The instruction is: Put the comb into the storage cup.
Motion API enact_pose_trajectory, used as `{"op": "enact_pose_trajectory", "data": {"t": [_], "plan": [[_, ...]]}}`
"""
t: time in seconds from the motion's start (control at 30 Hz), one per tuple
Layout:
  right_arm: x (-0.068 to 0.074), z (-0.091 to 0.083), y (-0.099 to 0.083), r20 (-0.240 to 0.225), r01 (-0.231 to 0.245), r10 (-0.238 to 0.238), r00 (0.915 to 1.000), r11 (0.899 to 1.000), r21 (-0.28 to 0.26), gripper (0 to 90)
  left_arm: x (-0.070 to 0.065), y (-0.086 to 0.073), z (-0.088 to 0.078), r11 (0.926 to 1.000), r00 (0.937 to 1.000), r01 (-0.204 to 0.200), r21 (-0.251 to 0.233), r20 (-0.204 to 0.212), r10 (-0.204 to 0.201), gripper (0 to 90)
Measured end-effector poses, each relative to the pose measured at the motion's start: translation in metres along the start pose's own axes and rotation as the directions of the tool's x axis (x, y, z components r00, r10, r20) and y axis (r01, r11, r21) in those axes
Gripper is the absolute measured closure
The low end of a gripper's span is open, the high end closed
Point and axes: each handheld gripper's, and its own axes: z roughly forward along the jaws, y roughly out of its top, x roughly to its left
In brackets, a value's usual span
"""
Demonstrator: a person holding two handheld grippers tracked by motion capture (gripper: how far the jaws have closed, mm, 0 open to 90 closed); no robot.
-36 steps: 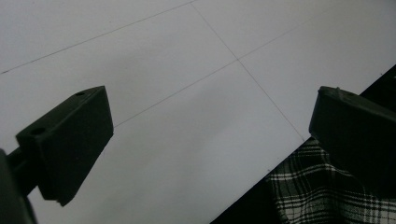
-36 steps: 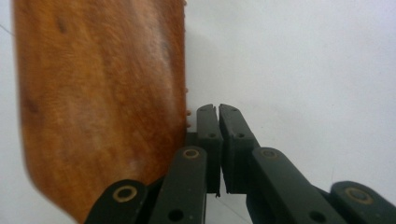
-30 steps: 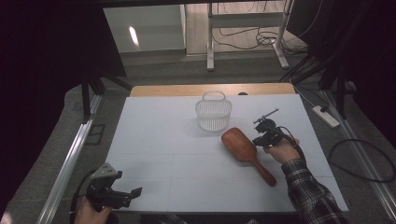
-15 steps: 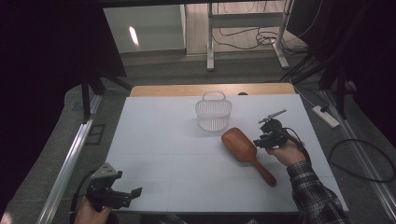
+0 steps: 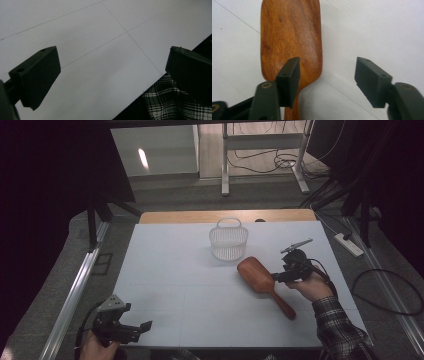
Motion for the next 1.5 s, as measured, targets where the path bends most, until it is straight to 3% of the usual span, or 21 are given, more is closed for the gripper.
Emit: {"op": "enact_pose_trajectory", "data": {"t": [0.2, 0.53, 0.87, 1.03, 1.23, 1.5], "plan": [[0.002, -0.005, -0.003, 0.002, 0.006, -0.006, 1.0000, 1.000, -0.002, 27.3, 0.000, 0.000, 0.000, 1.0000, 1.0000, -0.002, 0.000, 0.000, 0.002, 0.7], [0.009, -0.016, -0.013, -0.040, 0.011, -0.012, 0.9991, 0.999, -0.035, 16.9, -0.001, 0.001, 0.000, 1.0000, 1.0000, -0.006, 0.002, -0.005, 0.006, 0.5], [0.016, -0.019, -0.021, -0.013, 0.023, -0.023, 0.9996, 0.999, -0.046, 1.7, -0.001, 0.002, 0.000, 1.0000, 1.0000, -0.008, -0.003, 0.000, 0.008, 0.0], [0.020, -0.022, -0.023, -0.016, 0.028, -0.029, 0.9995, 0.999, -0.044, 0.0, -0.002, 0.002, 0.000, 0.9997, 0.9997, -0.022, -0.010, -0.007, 0.022, 0.0], [0.025, -0.025, -0.027, -0.025, -0.004, 0.003, 0.9997, 0.997, -0.078, 0.0, -0.004, 0.003, 0.002, 0.9991, 0.9991, -0.041, -0.004, -0.011, 0.041, 0.0], [0.028, -0.023, -0.028, -0.018, -0.012, 0.011, 0.9998, 0.998, -0.064, 0.0, -0.005, 0.003, 0.002, 0.9990, 0.9990, -0.044, -0.003, -0.008, 0.044, 0.0]]}}
